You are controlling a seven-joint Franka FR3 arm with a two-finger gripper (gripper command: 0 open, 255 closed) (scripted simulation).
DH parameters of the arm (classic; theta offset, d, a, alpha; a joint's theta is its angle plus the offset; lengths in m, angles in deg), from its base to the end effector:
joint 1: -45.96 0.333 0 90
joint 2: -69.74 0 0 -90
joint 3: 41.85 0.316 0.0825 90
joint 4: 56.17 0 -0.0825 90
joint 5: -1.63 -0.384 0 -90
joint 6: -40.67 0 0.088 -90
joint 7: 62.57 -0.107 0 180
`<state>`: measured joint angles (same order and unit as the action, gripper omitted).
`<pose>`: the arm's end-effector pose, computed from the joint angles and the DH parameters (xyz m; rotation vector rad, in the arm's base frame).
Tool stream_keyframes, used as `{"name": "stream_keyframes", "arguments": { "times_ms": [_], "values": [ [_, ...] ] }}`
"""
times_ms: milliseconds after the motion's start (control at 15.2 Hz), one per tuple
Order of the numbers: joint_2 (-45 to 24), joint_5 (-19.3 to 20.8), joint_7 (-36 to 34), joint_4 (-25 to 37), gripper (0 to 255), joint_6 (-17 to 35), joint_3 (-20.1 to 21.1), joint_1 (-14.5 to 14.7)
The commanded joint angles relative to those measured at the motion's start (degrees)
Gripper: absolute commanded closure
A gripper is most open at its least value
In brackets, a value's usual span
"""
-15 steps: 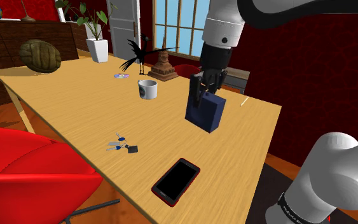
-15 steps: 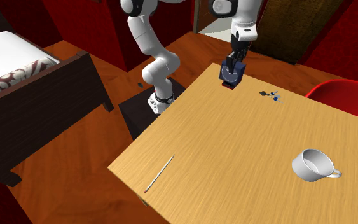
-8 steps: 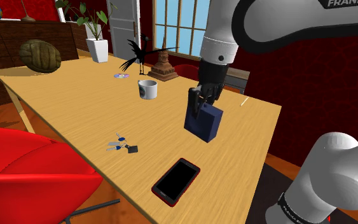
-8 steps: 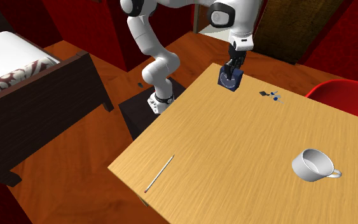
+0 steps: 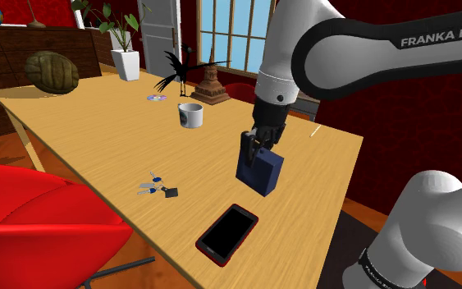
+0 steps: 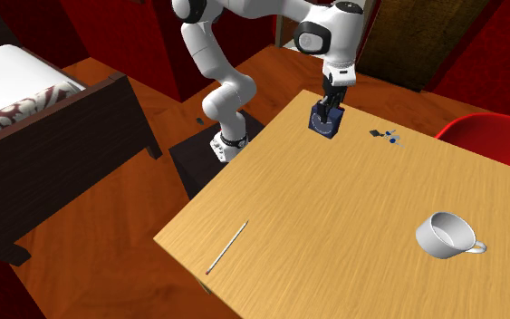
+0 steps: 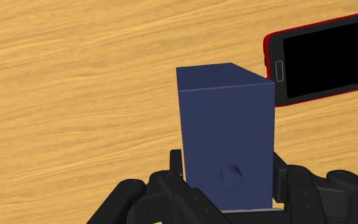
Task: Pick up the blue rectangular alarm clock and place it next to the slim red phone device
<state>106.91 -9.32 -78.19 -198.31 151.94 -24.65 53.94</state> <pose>0.3275 0.1792 0.5064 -3.1062 -0.0858 -0.1359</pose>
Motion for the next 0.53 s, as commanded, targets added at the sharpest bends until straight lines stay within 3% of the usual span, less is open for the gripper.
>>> {"name": "stream_keyframes", "arguments": {
  "times_ms": [0, 462],
  "values": [
    [-0.14, -0.18, 0.07, -1.39, 255, 1.57, 0.21, 0.08],
    [-0.55, -0.48, 0.12, -3.4, 255, 3.99, 0.59, 0.19]
  ]
}}
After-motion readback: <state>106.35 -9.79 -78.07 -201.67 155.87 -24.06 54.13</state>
